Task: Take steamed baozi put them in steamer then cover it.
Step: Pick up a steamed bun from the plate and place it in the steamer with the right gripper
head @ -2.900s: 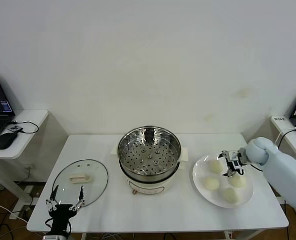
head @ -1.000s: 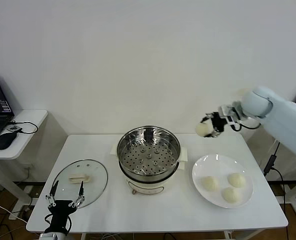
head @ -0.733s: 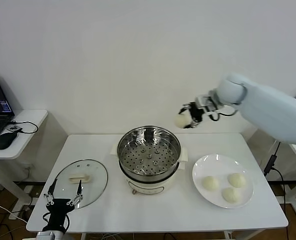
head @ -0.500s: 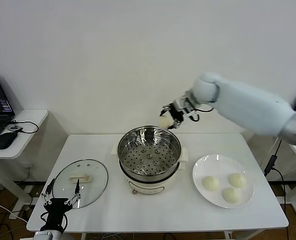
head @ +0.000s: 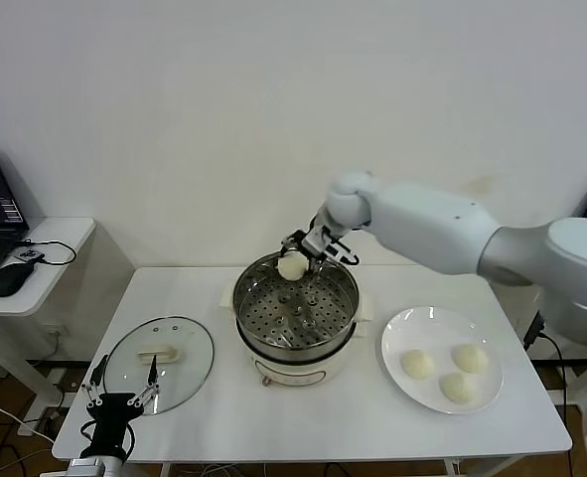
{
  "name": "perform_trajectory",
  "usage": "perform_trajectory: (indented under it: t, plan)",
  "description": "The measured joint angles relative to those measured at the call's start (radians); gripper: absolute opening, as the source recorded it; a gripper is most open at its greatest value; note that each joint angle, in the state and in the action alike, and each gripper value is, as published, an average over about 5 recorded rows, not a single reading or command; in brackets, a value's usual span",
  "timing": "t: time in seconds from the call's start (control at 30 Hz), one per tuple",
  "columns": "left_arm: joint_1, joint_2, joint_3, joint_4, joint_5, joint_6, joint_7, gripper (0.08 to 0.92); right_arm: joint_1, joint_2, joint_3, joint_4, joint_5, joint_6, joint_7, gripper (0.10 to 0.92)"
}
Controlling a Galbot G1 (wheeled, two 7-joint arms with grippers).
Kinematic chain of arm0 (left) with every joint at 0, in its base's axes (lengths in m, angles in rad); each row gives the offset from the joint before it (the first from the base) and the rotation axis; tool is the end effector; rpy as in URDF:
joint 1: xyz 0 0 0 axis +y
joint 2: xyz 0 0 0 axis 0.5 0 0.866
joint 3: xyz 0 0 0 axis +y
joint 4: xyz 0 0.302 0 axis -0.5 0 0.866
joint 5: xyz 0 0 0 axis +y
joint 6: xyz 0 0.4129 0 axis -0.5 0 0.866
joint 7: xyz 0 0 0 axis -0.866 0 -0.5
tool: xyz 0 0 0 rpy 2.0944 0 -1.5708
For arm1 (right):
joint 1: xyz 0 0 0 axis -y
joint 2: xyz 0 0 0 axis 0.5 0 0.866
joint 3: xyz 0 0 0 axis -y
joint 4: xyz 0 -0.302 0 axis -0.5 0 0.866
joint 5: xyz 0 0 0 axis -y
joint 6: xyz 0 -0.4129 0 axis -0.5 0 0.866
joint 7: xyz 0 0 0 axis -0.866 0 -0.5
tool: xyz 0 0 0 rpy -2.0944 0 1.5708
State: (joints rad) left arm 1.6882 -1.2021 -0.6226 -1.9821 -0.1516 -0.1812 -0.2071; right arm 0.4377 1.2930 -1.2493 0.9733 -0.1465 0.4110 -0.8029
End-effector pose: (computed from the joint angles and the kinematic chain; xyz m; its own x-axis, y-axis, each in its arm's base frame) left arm 0.2335 0.0842 -0.3168 -0.9946 -0.1034 0.0018 -0.1008 0.9725 0.2098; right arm 0.5974 0.1751 -0.1202 -0.2602 -0.3808 0.8873 -0.3304 -0.8283 -0.4524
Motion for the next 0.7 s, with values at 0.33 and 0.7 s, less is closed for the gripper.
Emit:
perform_trajectory:
  t: [0.33, 0.7]
  plan:
    - [-0.008, 0.005, 0.0, 0.007, -0.001, -0.002, 0.002, 0.823, -0.029, 0.042, 0.003, -0.066, -0.105, 0.093, 0.032, 0.67]
    - [-0.007, 0.004, 0.002, 0.001, -0.001, -0.001, 0.004, 0.823, 0.001, 0.023, -0.014, -0.04, -0.068, 0.083, 0.009, 0.822]
